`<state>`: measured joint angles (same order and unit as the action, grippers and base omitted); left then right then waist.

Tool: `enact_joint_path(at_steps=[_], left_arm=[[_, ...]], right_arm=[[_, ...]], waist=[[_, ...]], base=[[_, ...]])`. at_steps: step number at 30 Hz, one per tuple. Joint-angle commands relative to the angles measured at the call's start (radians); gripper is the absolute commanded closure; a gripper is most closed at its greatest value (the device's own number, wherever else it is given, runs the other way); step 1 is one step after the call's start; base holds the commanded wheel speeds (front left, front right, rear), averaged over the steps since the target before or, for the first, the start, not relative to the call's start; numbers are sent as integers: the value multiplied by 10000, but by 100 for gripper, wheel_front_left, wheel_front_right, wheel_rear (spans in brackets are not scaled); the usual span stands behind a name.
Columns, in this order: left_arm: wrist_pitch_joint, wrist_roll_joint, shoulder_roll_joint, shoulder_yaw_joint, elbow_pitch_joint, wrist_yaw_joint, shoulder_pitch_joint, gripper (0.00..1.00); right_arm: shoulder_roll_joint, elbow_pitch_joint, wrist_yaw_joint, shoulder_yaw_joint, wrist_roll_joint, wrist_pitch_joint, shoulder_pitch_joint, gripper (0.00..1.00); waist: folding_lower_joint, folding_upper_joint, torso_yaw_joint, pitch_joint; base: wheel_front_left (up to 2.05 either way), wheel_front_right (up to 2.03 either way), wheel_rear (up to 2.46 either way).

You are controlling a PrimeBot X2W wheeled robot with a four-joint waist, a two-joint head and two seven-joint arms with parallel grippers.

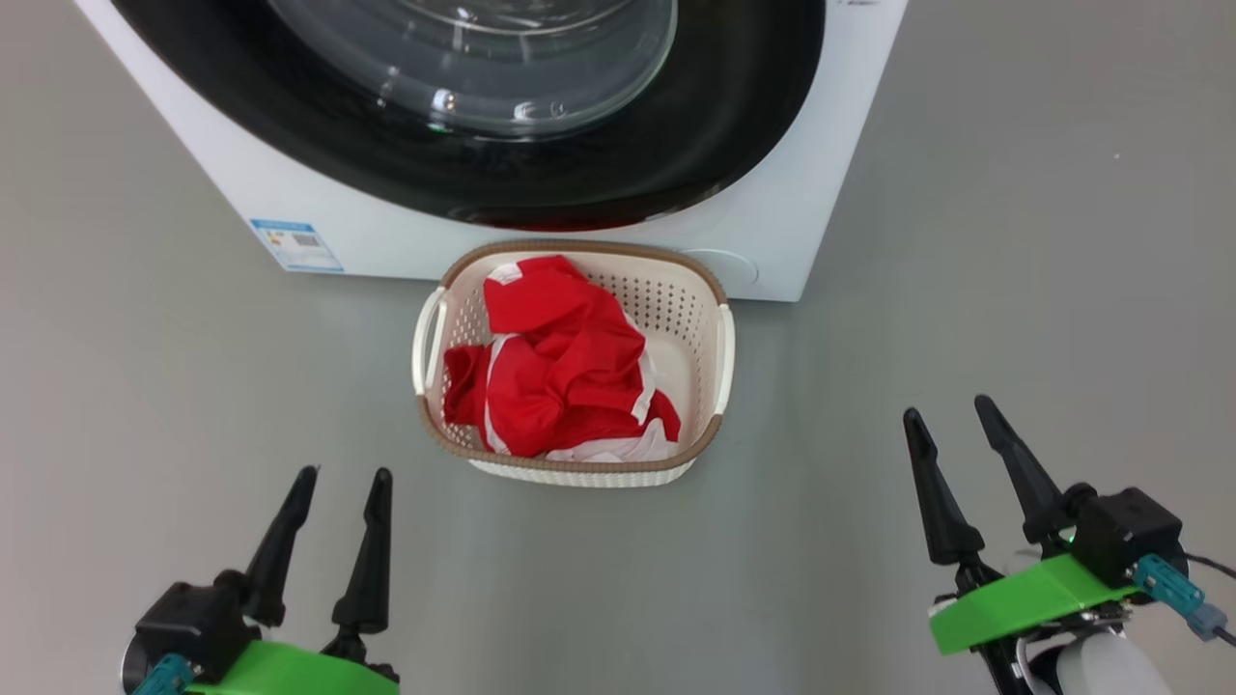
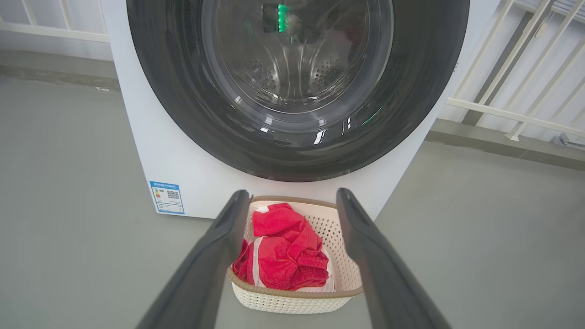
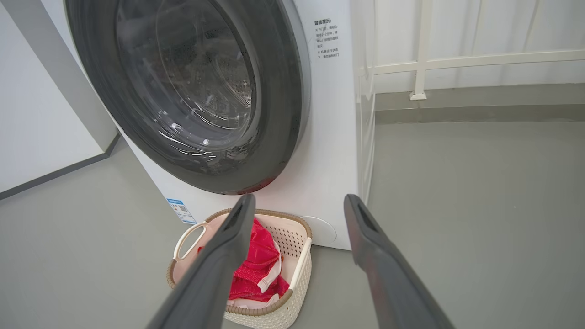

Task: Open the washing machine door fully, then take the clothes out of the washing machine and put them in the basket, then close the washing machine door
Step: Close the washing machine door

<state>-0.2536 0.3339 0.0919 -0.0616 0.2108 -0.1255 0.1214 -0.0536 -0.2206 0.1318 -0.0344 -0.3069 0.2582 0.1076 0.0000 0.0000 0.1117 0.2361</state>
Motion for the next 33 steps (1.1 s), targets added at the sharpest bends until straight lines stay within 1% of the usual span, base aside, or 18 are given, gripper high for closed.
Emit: enact_joint_path(at_steps=[1,16,23,33], left_arm=[[-82,-73,244,442,-210,-52,-106,0],[-82,-198,295,756,-476,-52,-1045,0],[-82,-216,279,762,-655,-52,-1384,0],[-82,-176,301,693,-771,-52,-1530,0]], right_arm=[[30,295,-11,-125,-30,36,-169,0],[33,417,-11,289,-168,36,-1298,0],[33,478,-11,499,-178,36,-1773,0],[33,524,-11,584,-222,36,-1885,0]], waist=[[0,0,-245,-263],[0,0,-821,-750],[0,0,-923,-933],[0,0,-988,-1032]], base=[[0,0,0],[0,0,0],[0,0,0],[0,0,0]])
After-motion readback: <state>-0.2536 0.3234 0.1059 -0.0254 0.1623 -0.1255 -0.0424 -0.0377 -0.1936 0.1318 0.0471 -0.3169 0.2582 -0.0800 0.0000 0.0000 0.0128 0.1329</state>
